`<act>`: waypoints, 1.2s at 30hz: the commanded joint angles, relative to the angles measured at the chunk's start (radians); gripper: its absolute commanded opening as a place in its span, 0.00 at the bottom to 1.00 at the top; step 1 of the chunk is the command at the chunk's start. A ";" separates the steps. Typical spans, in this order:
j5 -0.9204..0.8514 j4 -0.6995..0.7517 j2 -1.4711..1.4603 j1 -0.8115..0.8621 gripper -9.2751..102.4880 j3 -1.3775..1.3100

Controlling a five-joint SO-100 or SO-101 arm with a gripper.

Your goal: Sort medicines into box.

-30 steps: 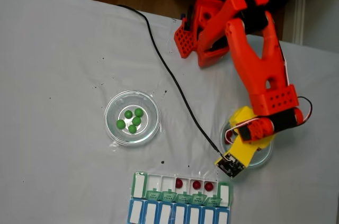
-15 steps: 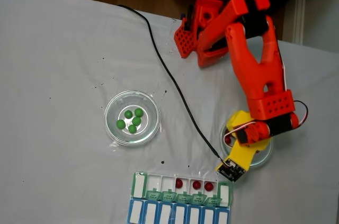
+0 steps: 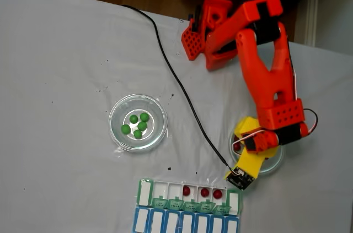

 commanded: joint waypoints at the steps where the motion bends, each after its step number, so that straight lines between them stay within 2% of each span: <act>1: -0.015 -0.002 0.011 0.014 0.29 -0.044; 14: -0.028 -0.005 0.040 0.041 0.30 -0.058; 18: -0.018 -0.044 0.080 0.058 0.28 -0.041; 23: -0.055 -0.196 0.121 0.089 0.22 0.041; 36: -0.063 -0.213 0.123 0.095 0.23 0.048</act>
